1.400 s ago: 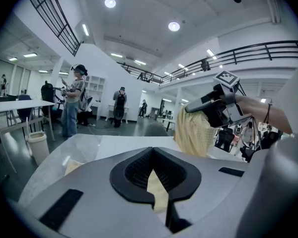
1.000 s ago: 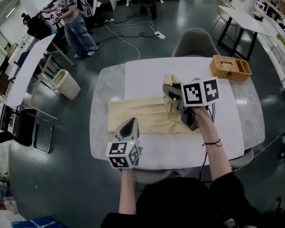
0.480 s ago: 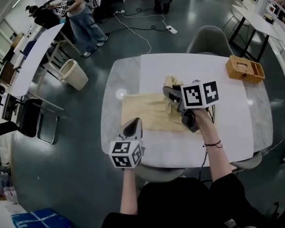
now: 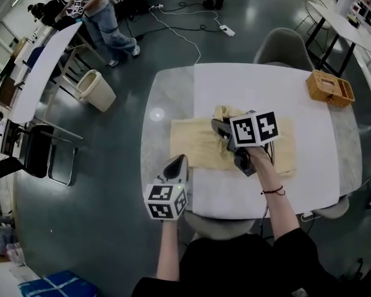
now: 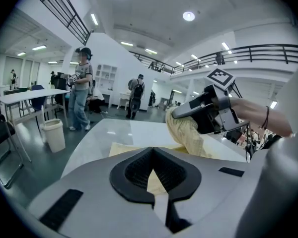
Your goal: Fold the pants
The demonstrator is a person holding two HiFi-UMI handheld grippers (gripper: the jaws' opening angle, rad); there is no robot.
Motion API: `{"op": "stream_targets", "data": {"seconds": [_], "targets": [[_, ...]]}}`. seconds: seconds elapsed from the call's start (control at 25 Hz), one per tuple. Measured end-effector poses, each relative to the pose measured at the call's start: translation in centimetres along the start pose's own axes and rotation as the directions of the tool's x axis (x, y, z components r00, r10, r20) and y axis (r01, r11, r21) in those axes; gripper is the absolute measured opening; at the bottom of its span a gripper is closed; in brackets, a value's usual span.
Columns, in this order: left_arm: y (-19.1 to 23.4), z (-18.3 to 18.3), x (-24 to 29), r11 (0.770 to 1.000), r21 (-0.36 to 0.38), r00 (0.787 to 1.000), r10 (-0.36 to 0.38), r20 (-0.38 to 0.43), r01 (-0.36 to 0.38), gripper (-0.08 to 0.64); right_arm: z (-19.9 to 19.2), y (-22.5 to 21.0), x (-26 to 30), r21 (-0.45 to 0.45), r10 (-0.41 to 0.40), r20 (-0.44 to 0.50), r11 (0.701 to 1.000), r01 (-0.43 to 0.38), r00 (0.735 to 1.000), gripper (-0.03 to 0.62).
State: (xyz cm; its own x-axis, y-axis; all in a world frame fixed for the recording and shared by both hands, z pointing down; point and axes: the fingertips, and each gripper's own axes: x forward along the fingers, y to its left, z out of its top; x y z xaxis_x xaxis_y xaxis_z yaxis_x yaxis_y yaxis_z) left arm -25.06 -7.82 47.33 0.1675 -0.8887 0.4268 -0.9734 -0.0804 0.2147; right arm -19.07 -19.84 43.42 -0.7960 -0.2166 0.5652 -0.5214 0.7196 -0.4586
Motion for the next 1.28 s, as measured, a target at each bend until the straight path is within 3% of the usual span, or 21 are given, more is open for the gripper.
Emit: {"op": "stream_targets", "data": {"seconds": [0.24, 0.84, 1.28], "targets": [[1.5, -1.1, 0.9, 1.0, -0.012, 1.0, -0.014, -0.023, 0.014, 0.014, -1.3, 0.0, 3.2, 0.004, -0.033, -0.031, 0.999, 0.033, 0.999, 0.049], [2.8, -4.3, 2.5, 0.998, -0.056, 0.997, -0.006, -0.08, 0.002, 0.014, -5.1, 1.2, 10.0, -0.011, -0.014, -0.123, 1.0, 0.013, 0.992, 0.049], [3.8, -5.8, 2.9, 0.996, -0.093, 0.995, 0.009, -0.1, -0.018, 0.014, -8.0, -0.2, 13.8, 0.021, -0.061, -0.186, 0.998, 0.066, 0.981, 0.049]]}}
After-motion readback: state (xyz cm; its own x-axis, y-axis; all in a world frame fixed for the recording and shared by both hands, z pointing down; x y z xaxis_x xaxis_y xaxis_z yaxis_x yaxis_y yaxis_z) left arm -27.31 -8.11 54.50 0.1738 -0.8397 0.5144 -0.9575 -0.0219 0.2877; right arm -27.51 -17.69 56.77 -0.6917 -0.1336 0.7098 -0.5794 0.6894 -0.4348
